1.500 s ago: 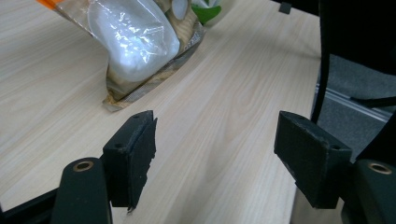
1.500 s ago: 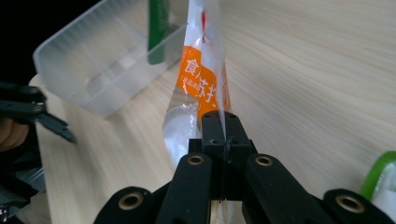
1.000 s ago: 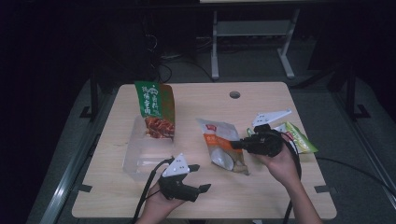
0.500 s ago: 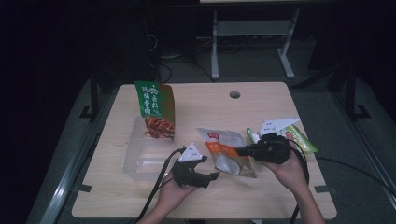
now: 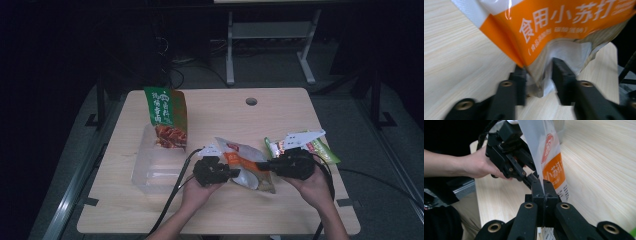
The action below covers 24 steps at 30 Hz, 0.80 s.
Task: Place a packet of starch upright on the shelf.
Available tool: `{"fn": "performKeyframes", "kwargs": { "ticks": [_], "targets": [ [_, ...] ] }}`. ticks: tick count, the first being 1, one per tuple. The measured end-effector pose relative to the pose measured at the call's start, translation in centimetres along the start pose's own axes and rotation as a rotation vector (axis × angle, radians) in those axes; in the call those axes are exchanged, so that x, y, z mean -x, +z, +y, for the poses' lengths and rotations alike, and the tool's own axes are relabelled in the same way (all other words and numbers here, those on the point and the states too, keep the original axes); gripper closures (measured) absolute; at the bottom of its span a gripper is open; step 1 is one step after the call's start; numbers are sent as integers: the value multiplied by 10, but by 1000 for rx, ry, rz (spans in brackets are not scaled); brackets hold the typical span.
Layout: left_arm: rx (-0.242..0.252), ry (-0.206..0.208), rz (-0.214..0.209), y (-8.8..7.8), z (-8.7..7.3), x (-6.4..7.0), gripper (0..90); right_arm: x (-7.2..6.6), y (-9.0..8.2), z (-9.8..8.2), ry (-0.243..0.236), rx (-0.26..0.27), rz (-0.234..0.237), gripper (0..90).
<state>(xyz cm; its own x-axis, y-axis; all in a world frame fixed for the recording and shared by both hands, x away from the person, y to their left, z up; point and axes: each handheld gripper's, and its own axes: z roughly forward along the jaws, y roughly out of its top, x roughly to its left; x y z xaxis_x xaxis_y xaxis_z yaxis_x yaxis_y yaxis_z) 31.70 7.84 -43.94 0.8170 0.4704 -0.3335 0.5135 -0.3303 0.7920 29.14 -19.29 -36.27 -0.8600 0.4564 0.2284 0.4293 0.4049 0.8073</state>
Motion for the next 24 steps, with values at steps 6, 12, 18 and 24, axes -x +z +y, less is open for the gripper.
{"fn": "performKeyframes", "kwargs": {
  "ticks": [6,12,18,24],
  "targets": [
    [-13,31,20,0,1,6,889,8,-3,-7,32,17,-32,900],
    [-23,74,68,-10,1,14,894,15,-1,-13,55,14,-71,897],
    [-33,121,98,-18,-2,17,893,11,9,-10,53,4,-60,785],
    [-41,150,113,-22,-5,21,892,6,28,-9,40,-49,-53,744]
  ]
}}
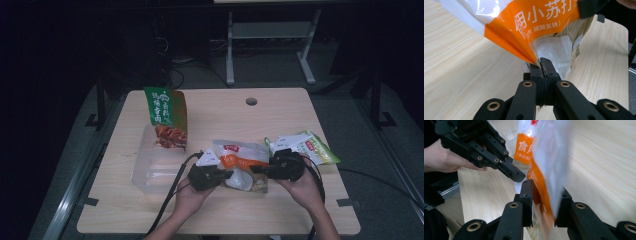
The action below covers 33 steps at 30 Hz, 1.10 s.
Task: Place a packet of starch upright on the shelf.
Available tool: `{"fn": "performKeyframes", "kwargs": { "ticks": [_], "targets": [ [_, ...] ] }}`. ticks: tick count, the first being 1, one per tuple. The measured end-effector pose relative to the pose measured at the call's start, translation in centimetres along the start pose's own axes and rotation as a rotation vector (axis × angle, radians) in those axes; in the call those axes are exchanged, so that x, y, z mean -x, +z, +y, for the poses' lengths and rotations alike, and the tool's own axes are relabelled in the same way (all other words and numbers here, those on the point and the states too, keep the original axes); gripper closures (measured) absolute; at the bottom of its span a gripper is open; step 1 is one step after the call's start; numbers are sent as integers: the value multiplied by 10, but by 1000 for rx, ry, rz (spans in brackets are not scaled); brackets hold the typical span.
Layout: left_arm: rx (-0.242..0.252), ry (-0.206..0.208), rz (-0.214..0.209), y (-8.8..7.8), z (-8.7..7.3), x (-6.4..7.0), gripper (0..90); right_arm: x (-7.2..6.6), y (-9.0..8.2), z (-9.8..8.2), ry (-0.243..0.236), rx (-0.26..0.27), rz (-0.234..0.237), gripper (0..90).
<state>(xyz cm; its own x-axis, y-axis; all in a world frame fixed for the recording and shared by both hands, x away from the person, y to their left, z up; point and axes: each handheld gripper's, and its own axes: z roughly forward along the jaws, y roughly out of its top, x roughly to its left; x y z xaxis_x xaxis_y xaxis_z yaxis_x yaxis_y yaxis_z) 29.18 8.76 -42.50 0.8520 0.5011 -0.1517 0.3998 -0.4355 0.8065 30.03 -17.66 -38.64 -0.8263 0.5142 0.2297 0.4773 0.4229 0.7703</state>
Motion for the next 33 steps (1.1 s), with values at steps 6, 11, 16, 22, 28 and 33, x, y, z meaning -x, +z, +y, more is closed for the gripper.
{"fn": "performKeyframes", "kwargs": {
  "ticks": [6,11,16,22,28,33],
  "targets": [
    [11,-18,-12,-2,-4,-3,883,-5,8,2,-20,-25,-12,897],
    [20,-28,-3,-5,-7,-2,813,-5,8,1,-7,-29,-11,900],
    [45,-50,7,-14,-15,2,749,-5,4,0,20,-25,-12,900],
    [33,-3,29,-20,-17,11,694,-7,0,1,21,-20,-23,900],
    [30,35,25,-27,-20,19,657,-6,-6,1,36,-4,-34,900],
    [22,65,-3,-34,-22,24,637,-5,-9,2,41,12,-28,900]
  ]
}}
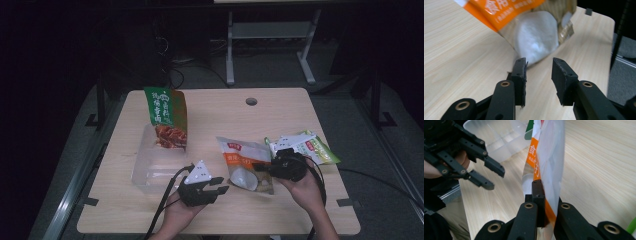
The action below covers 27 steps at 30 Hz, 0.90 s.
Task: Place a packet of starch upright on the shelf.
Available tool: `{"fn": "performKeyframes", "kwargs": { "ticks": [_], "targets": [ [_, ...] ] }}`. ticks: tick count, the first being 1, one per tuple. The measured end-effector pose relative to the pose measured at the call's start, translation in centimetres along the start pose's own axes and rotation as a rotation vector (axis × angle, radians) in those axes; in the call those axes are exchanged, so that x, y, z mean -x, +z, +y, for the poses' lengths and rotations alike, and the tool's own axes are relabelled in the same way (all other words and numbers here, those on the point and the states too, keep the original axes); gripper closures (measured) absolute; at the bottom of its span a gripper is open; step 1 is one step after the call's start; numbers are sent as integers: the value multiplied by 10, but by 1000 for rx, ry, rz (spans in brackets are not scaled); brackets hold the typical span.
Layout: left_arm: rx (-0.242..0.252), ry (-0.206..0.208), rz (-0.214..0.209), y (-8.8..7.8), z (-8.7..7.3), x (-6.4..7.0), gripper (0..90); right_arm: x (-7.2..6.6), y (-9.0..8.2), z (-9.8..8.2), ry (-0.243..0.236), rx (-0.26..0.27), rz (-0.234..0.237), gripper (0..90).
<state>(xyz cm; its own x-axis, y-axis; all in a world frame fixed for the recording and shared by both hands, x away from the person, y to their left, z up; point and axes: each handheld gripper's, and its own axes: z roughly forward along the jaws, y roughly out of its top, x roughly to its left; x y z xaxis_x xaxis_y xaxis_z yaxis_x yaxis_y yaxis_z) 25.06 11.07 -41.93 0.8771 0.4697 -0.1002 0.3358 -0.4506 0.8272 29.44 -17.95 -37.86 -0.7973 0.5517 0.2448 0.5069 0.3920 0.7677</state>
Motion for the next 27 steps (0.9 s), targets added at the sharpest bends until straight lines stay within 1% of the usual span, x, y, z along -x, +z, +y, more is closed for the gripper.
{"fn": "performKeyframes", "kwargs": {
  "ticks": [2,4,7,8,9,11,13,15,18,19,21,23,24,25,26,27],
  "targets": [
    [-3,14,-11,-4,-1,3,620,0,-1,1,4,8,9,900],
    [1,19,-20,-9,-3,4,607,-1,-1,3,5,12,17,900],
    [2,36,-21,-16,-6,6,587,-3,0,6,3,13,31,900],
    [2,36,-21,-16,-6,6,581,-3,0,6,3,13,31,900],
    [3,33,-26,-21,-8,7,571,-3,1,8,-1,18,40,900],
    [5,37,-26,-24,-11,7,559,-4,3,10,-3,15,45,900],
    [-3,31,-38,-26,-15,7,548,-4,5,12,-1,10,52,900],
    [-6,52,-29,-29,-19,8,536,-5,6,16,-2,9,68,900],
    [-7,52,-32,-31,-23,9,531,-6,8,23,0,18,88,900],
    [-14,67,-33,-34,-26,9,530,-7,9,26,1,21,93,900],
    [-7,49,-39,-37,-29,9,526,-8,10,33,-2,23,99,900],
    [5,44,-46,-39,-30,10,523,-11,13,40,-13,14,97,900],
    [5,44,-46,-39,-30,10,522,-11,13,40,-13,14,97,900],
    [8,46,-46,-41,-30,11,518,-14,16,48,-25,7,106,900],
    [11,50,-48,-42,-31,11,518,-14,16,48,-25,7,106,900],
    [16,59,-51,-43,-31,12,513,-16,19,54,-35,14,112,900]
  ]
}}
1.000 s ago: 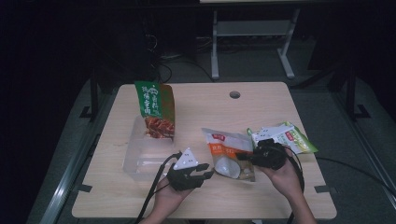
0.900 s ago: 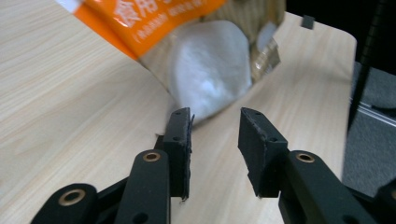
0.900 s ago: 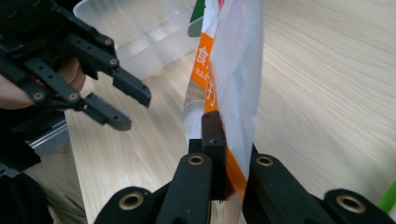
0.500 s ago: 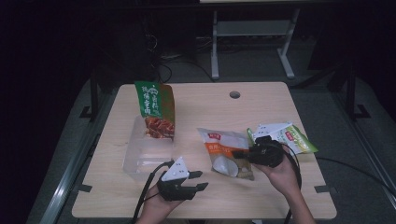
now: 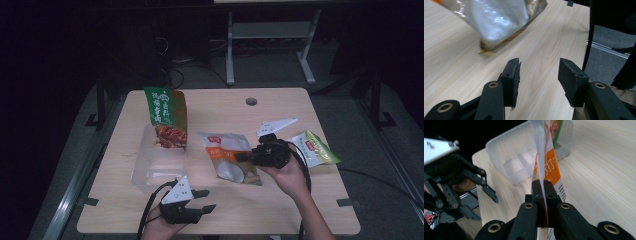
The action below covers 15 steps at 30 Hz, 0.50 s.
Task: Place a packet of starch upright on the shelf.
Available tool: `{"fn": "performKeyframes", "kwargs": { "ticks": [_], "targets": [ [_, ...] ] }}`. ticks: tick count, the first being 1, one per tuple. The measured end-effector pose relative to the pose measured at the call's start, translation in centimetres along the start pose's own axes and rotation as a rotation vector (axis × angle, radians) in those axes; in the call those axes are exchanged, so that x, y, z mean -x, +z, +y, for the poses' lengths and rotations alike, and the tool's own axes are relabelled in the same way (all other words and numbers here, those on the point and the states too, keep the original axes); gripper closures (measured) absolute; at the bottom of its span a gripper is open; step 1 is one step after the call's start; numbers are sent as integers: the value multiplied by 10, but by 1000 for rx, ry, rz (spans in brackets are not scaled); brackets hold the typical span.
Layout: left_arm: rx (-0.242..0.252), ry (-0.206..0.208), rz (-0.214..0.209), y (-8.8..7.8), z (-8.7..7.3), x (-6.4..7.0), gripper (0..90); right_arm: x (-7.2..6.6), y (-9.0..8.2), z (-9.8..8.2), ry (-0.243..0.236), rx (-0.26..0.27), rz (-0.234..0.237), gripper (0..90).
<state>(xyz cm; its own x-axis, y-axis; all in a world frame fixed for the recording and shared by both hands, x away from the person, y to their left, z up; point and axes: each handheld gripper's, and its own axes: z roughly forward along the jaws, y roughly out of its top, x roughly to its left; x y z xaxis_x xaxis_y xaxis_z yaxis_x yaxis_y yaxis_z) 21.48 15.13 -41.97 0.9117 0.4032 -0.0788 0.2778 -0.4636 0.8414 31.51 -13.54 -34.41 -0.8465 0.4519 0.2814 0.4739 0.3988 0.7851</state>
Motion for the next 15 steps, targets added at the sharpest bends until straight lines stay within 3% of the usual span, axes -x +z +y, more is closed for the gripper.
{"fn": "performKeyframes", "kwargs": {
  "ticks": [4,15],
  "targets": [
    [0,33,-6,-1,1,4,504,-3,4,11,6,6,22,900],
    [-21,61,-32,4,-1,10,471,-11,18,47,-29,3,62,900]
  ]
}}
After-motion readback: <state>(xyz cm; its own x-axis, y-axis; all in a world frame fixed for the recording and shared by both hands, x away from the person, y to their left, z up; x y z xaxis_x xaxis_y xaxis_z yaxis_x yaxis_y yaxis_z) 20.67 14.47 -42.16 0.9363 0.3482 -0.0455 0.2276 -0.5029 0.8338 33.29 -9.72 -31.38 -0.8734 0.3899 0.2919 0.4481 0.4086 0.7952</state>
